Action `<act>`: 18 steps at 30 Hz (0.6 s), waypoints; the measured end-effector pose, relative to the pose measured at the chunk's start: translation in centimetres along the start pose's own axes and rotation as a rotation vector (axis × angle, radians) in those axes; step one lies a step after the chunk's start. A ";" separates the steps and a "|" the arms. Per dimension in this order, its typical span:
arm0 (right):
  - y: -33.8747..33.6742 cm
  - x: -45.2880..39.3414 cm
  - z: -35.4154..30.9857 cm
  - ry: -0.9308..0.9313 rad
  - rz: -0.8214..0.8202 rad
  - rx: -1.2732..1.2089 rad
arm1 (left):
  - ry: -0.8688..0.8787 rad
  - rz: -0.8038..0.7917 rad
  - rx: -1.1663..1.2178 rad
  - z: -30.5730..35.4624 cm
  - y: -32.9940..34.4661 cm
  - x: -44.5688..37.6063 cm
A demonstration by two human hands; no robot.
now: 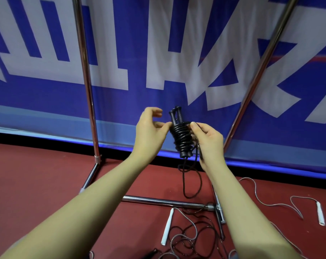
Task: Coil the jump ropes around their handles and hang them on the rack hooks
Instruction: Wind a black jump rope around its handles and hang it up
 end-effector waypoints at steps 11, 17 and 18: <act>0.5 0.0 0.8 -0.024 -0.021 -0.092 | 0.356 -0.121 -0.754 0.3 2.0 1.2; 1.1 -0.1 1.0 -0.045 -0.132 0.046 | 0.298 -0.143 -0.764 0.0 1.6 0.3; 1.1 -0.1 0.9 -0.053 -0.150 0.076 | 0.319 -0.147 -0.737 0.0 1.5 0.2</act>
Point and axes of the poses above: each hand's wrist, its own x-axis away from the middle knuckle, its own y-axis out of the palm, z = x × y, the point moved 5 cm from there along -x, towards the middle knuckle, and after that the axes turned 14 degrees about -x, right-handed, at the moved point
